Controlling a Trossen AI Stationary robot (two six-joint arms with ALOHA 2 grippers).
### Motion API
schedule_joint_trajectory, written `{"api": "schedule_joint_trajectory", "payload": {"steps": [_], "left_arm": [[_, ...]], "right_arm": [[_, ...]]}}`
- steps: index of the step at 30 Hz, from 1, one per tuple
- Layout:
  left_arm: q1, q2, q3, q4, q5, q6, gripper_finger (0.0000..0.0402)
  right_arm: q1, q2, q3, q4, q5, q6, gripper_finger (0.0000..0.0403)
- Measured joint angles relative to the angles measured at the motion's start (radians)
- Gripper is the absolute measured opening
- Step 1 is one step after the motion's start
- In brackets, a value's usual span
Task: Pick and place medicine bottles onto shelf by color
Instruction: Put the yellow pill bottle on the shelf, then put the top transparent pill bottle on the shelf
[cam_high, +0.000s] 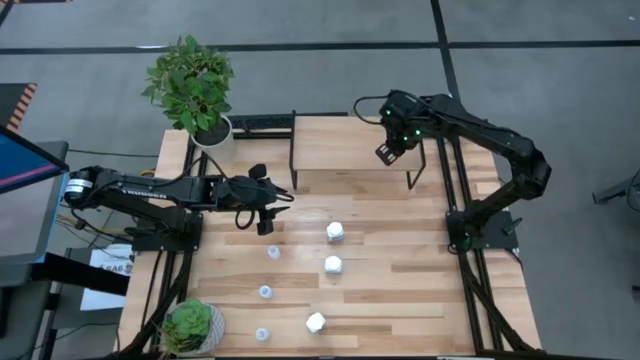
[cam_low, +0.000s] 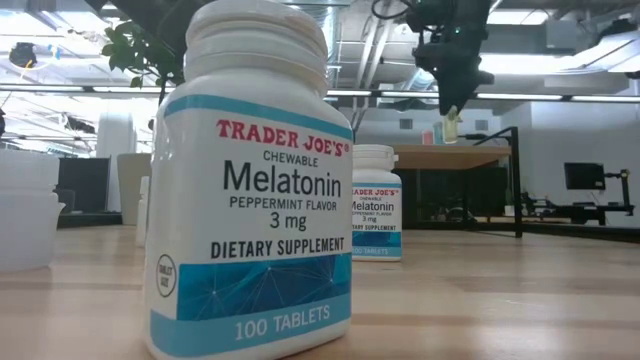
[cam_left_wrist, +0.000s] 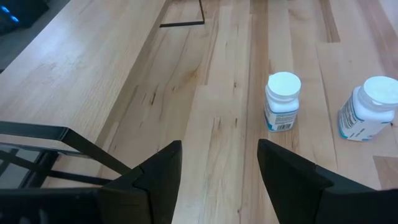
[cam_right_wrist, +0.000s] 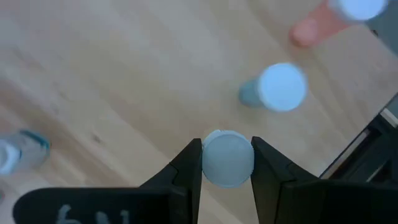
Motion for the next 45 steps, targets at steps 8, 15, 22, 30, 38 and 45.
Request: {"api": "schedule_joint_trajectory", "payload": {"steps": [8,15,22,30,38,45], "left_arm": [[0.000,0.000,0.000,0.000,0.000,0.000,0.0199],[0.000,0.000,0.000,0.000,0.003,0.000,0.0199],[0.000,0.000,0.000,0.000,0.004,0.000,0.0199],[0.000,0.000,0.000,0.000,0.004,0.000,0.0199],[0.000,0.000,0.000,0.000,0.004,0.000,0.0199],[0.000,0.000,0.000,0.000,0.004,-0.001,0.0199]], "right_arm": [[0.006,0.014,0.000,-0.019,-0.023,-0.037,0.0108],[0.009,0.037,-0.002,0.000,0.000,-0.039,0.0109],[0.009,0.030,-0.001,0.006,0.030,-0.023,0.0146],[0.012,0.030,-0.001,0.000,0.033,-0.021,0.0207],[0.010,0.031,0.010,-0.026,0.033,-0.019,0.0232],[0.011,0.030,0.116,-0.079,0.033,-0.014,0.0229]]}}
